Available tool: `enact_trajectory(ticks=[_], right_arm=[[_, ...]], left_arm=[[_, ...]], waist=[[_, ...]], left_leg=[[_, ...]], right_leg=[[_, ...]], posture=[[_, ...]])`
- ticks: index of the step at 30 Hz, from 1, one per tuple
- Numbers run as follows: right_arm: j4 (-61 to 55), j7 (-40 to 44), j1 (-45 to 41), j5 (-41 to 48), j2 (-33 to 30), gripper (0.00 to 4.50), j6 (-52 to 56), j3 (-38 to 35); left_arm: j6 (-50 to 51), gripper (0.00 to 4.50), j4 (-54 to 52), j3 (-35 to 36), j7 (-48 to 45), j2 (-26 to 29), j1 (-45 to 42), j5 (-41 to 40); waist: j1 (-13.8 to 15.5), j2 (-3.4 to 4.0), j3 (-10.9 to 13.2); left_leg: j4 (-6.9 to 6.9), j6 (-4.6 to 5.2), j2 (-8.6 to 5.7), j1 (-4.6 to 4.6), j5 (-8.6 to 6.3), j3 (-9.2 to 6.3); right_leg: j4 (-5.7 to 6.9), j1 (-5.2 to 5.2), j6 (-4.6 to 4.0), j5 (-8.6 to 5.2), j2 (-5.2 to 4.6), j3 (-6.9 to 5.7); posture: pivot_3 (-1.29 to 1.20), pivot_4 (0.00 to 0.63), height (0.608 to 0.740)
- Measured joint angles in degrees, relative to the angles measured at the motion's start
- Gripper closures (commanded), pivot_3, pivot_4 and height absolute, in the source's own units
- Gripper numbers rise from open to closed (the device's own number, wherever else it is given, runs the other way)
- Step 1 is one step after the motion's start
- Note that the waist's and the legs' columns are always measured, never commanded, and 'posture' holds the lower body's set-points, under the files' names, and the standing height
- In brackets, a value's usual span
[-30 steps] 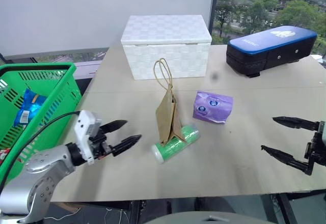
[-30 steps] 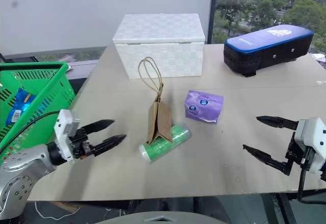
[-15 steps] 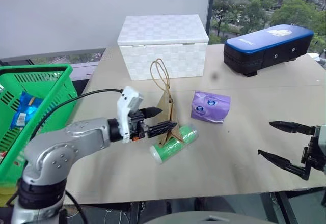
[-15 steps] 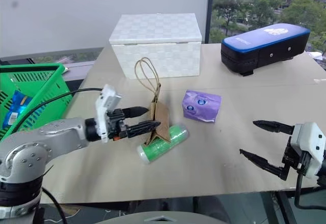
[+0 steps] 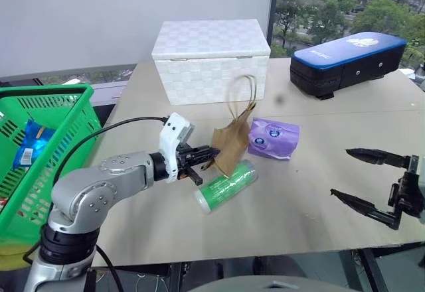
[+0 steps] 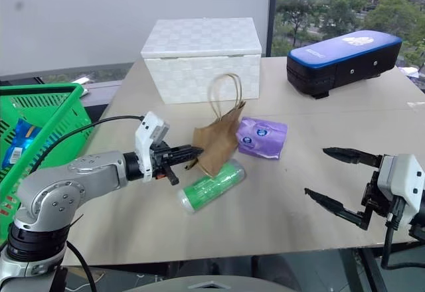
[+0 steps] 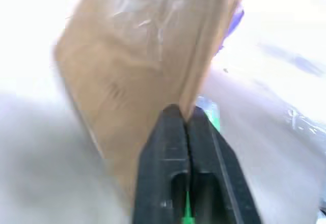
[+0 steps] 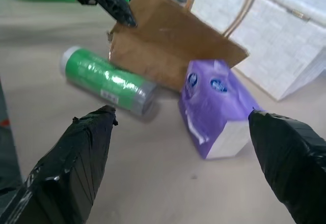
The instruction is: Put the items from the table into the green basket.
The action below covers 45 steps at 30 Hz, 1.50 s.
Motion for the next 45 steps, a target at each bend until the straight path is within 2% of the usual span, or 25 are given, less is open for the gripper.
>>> enact_trajectory(ticks=[4, 8, 10, 12, 14, 17, 20, 21, 22, 23, 25, 28, 30, 33, 35, 40, 42, 45], right_arm=[[0.09, -1.32, -3.63, 0.38, -0.03, 0.0, 0.79, 3.72], [0.37, -2.62, -7.81, 0.33, -0.02, 0.0, 1.8, 8.28], [0.74, -3.6, -11.11, 0.29, 0.07, 0.0, 2.34, 11.28], [0.74, -3.89, -12.21, 0.29, 0.15, 0.0, 2.38, 12.47], [1.81, -4.99, -16.96, -0.03, 1.18, 0.0, 2.82, 16.69], [2.09, -5.77, -19.34, -0.76, 1.63, 0.0, 2.99, 19.82], [2.74, -5.86, -19.53, -1.14, 1.71, 0.0, 3.15, 20.36], [2.76, -5.82, -19.49, -1.15, 1.7, 0.0, 3.12, 20.42], [2.81, -5.82, -19.18, -1.17, 1.68, 0.0, 3.12, 20.29], [2.9, -5.79, -18.49, -1.21, 1.68, 0.0, 3.13, 20.16], [2.99, -5.74, -17.12, -1.27, 1.69, 0.0, 3.01, 19.34], [3.08, -5.72, -15.86, -1.29, 1.68, 0.0, 2.86, 18.55], [3.08, -5.73, -15.7, -1.23, 1.7, 0.0, 2.7, 18.43], [2.97, -5.56, -14.42, -1.12, 1.66, 0.0, 2.4, 17.81], [2.5, -4.91, -12.83, -0.88, 0.82, 0.0, 2.47, 16.59], [0.71, -2.71, -5.92, -0.62, -1.35, 0.0, 2.81, 11.29], [0.22, -1.56, -2.78, -0.59, -1.83, 0.0, 3.02, 9.36], [-0.27, 1.6, 2.49, -1.23, -3.38, 0.0, 3.16, 6.14]], left_arm=[[-6.48, 4.43, 3.57, 4.35, -1.68, 1.57, 1.16, 5.8], [-16.75, 4.43, 12.91, 8.27, -0.44, 5.18, 1.06, 17.79], [-23.41, 4.43, 18.61, 8.63, -0.68, 6.94, 0.96, 24.48], [-25.8, 4.43, 20.62, 8.63, -1.12, 7.17, 0.86, 26.61], [-34.12, 4.43, 28.67, 5.17, -2.57, 7.69, -1.04, 34.25], [-41.63, 3.6, 38.45, 2.96, -4.45, 7.69, -2.88, 40.08], [-44.73, 2.2, 40.39, 3.69, -7.65, 7.67, -1.4, 40.83], [-43.88, 1.67, 38.58, 6.06, -9.77, 7.55, 0.73, 38.36], [-43.28, 1.38, 37.63, 6.95, -10.67, 7.53, 1.59, 37.06], [-40.72, 0.78, 34.53, 9.78, -13.27, 7.39, 4.37, 33.11], [-33.78, 0.03, 27.04, 15.45, -17.87, 7.44, 9.75, 24.13], [-23.98, 0.03, 15.36, 19.45, -22.66, 10.12, 14.94, 12.7], [-18.45, 0.03, 7.45, 19.82, -23.2, 11.16, 15.33, 6.51], [-12.7, 0.03, -0.73, 12.68, -20.95, 10.84, 12.41, 2.87], [-5.93, 0.03, -2.25, 2.87, -16.24, 10.2, 6.98, 3.6], [0.72, 0.03, 1.35, -8.31, -12.38, 7.61, -1.6, 7.52], [1.79, 0.03, 2.8, -11.29, -12.79, 7.08, -3.9, 8.75], [3.69, 0.03, 5.69, -19.73, -15.14, 6.49, -7.55, 12.46]], waist=[[0.06, 0.0, 0.0], [0.18, 0.0, 0.0], [0.36, 0.0, 0.0], [0.51, -0.01, -0.01], [1.47, -0.09, -0.05], [1.98, -0.1, -0.05], [2.17, -0.17, -0.1], [2.17, -0.2, -0.12], [2.13, -0.28, -0.18], [1.98, -0.34, -0.22], [1.81, -0.4, -0.26], [2.13, -0.47, -0.31], [2.74, -0.36, -0.36], [3.49, -0.24, -0.44], [3.37, -0.18, -0.4], [1.55, -0.12, -0.38], [0.68, -0.11, -0.38], [0.01, -0.09, -0.37]], left_leg=[[-0.01, 0.0, 0.0, -0.01, 0.0, -0.01], [-0.01, 0.0, 0.01, 0.0, 0.0, -0.03], [0.0, 0.0, 0.01, 0.04, 0.0, -0.06], [0.0, 0.0, 0.0, 0.01, 0.0, -0.09], [0.0, 0.02, -0.16, -0.03, -0.01, -0.19], [0.0, 0.04, -0.16, -0.07, -0.02, -0.27], [0.02, 0.06, -0.15, -0.49, -0.03, -0.35], [0.07, 0.06, -0.14, -0.73, -0.03, -0.36], [0.09, 0.02, -0.11, -1.02, -0.01, -0.33], [0.1, -0.08, -0.09, -1.1, 0.05, -0.32], [0.08, -0.02, -0.01, -1.11, -0.01, -0.29], [0.09, 0.22, -0.02, -1.09, -0.15, -0.3], [0.12, 0.22, -0.09, -1.02, -0.15, -0.29], [0.2, 0.21, -0.14, -0.84, -0.12, -0.27], [0.31, 0.2, -0.1, -0.72, -0.1, -0.31], [0.29, 0.2, 0.01, -0.55, -0.1, -0.26], [0.29, 0.2, 0.04, -0.57, -0.11, -0.26], [0.29, 0.21, -0.01, -0.6, -0.11, -0.18]], right_leg=[[0.0, -0.04, -0.01, 0.0, 0.01, 0.0], [0.01, -0.05, -0.01, 0.01, 0.03, -0.01], [-0.01, -0.15, 0.0, 0.01, -0.04, -0.05], [-0.04, -0.2, 0.0, 0.02, -0.11, -0.1], [-0.07, -0.22, -0.07, 0.06, -0.37, -0.26], [-0.07, -0.23, -0.21, 0.14, -0.39, -0.34], [-0.05, -0.59, -0.23, 0.16, -0.49, -0.45], [-0.03, -0.82, -0.23, 0.17, -0.51, -0.47], [0.03, -1.14, -0.23, 0.19, -0.56, -0.47], [0.04, -1.22, -0.23, 0.2, -0.58, -0.49], [0.0, -1.25, -0.24, 0.19, -0.6, -0.54], [-0.02, -1.21, -0.23, 0.19, -0.69, -0.62], [0.0, -1.12, -0.21, 0.19, -0.76, -0.62], [0.02, -0.82, -0.1, 0.13, -0.64, -0.59], [0.04, -0.53, 0.05, 0.05, -0.47, -0.62], [0.03, -0.29, 0.0, 0.02, -0.17, -0.52], [0.02, -0.29, -0.02, 0.01, -0.11, -0.47], [-0.04, -0.29, 0.0, 0.01, -0.13, -0.36]], posture=[[-0.08, 0.004, 0.74], [-0.02, 0.0, 0.74], [-0.02, 0.0, 0.74], [0.01, 0.0, 0.74], [0.01, 0.0, 0.74], [0.0, 0.0, 0.74], [0.0, 0.0, 0.74], [0.0, 0.0, 0.74], [0.0, 0.0, 0.74], [0.02, 0.0, 0.74], [0.03, 0.0, 0.74], [0.03, 0.0, 0.74], [0.02, 0.0, 0.74], [-0.01, 0.006, 0.74], [-0.03, 0.01, 0.74], [-0.11, 0.021, 0.74], [-0.12, 0.024, 0.74], [-0.13, 0.023, 0.74]])
